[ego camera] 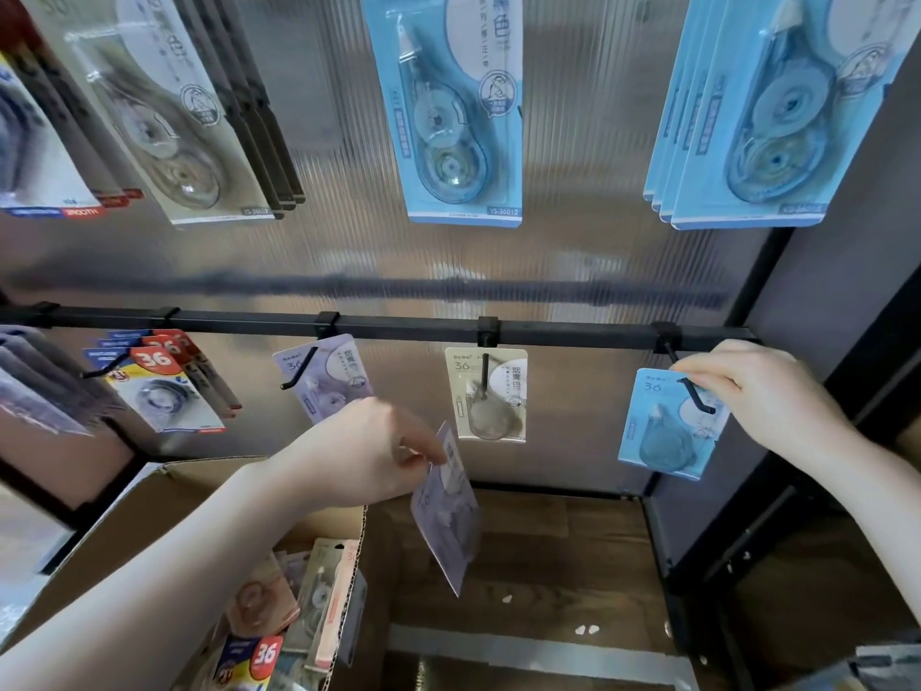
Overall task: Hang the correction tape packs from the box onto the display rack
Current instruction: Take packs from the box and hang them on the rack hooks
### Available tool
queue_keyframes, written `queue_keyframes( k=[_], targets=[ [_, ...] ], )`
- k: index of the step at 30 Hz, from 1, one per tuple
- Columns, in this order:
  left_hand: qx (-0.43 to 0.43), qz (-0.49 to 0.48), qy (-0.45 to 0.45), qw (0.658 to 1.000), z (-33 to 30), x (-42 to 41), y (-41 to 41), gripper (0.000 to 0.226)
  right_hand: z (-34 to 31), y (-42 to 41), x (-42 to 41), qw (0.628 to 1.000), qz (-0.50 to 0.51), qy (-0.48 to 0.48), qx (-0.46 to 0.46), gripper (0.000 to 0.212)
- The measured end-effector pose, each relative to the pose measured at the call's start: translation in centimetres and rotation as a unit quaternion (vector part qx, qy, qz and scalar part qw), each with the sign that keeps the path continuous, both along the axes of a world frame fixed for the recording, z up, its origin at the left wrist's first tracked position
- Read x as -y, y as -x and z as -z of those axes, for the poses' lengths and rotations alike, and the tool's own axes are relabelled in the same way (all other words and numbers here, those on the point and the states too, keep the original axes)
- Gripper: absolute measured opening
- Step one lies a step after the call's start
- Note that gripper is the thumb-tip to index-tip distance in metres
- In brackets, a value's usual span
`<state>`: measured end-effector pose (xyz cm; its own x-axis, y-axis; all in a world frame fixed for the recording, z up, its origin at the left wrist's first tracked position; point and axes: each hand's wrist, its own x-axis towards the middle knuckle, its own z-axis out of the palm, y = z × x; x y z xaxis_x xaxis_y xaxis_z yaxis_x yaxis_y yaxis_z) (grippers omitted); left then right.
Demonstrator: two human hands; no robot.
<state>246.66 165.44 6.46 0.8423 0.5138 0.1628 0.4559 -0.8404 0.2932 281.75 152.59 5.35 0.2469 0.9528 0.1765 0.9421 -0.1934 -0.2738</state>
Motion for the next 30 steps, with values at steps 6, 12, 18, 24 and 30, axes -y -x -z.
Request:
queue_keyframes(
  k=[6,12,18,24,30],
  targets=[
    [-0.028,0.017,-0.036,0.999,1.0,-0.4,0.2,0.010,-1.5,0.8,-2.4,0.998,0.037,-0.040,-0.040,0.024],
    [0.007,0.021,-0.110,0.994,1.0,-0.6,0.7,0.010,-1.7,0.5,-3.4,0.997,0.058,-0.026,-0.037,0.025],
    [0.023,0.007,-0.171,0.985,1.0,-0.6,1.2,0.009,-1.5,0.1,-3.8,0.997,0.067,-0.028,-0.034,0.025],
    [0.022,0.008,-0.175,0.984,0.5,-0.8,1.5,0.021,-1.5,0.1,-3.8,0.997,0.067,-0.027,-0.034,0.026],
    [0.041,-0.001,-0.197,0.980,-0.3,-0.4,1.3,0.025,-1.6,0.1,-3.7,0.997,0.065,-0.018,-0.029,0.028]
  ],
)
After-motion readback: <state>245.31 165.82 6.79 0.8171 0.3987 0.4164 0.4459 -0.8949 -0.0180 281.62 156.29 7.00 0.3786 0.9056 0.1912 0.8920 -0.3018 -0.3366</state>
